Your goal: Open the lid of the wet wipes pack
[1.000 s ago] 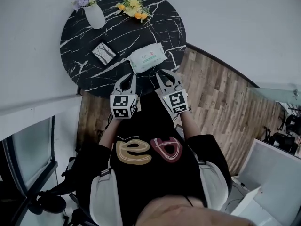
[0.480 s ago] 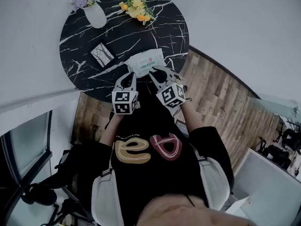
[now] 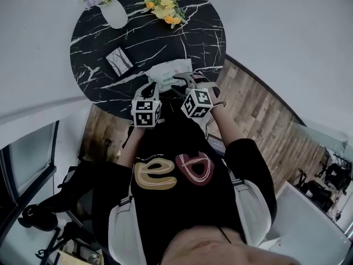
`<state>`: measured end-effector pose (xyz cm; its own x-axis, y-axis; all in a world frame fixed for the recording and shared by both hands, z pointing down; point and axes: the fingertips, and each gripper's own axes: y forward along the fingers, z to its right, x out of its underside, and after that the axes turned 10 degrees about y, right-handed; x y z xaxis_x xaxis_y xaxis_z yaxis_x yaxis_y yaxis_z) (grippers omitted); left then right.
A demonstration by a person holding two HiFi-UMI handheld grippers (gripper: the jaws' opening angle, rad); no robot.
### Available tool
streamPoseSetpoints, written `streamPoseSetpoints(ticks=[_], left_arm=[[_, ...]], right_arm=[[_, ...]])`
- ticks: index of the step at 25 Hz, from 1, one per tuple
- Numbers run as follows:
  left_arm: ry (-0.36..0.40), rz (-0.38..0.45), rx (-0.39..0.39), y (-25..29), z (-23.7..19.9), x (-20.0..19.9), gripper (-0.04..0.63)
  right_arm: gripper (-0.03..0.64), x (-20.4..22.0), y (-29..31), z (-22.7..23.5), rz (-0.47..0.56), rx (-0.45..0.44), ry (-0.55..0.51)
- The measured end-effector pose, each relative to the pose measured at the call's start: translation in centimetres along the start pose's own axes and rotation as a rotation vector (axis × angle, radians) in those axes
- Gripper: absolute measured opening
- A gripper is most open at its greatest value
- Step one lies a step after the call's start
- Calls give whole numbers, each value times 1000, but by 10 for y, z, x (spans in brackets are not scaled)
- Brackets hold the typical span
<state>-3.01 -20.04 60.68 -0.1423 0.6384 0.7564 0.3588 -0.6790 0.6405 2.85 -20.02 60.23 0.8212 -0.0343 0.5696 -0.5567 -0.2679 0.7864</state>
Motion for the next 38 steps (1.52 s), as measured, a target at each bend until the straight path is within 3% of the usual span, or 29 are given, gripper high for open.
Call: streamPoseSetpoints(ticks=[4, 13, 16, 25, 33, 38], left_arm=[[-6, -48, -12, 10, 1, 6, 20], [-34, -107, -22, 21, -4, 14, 25], [-32, -137, -27, 25, -5, 19, 78], [15, -199, -36, 37, -5, 33, 78], [29, -219, -34, 39, -5, 32, 83], [53, -223, -25, 39, -4, 34, 84]], right_arm=[[163, 11, 14, -1, -60, -37, -125], [170, 22, 27, -6, -103, -100, -252], [165, 24, 30, -7, -109, -120, -259], [149, 23, 34, -6, -111, -173, -255], [118, 24, 36, -3, -140, -266, -208], [103, 22, 35, -4, -181, -373, -150]])
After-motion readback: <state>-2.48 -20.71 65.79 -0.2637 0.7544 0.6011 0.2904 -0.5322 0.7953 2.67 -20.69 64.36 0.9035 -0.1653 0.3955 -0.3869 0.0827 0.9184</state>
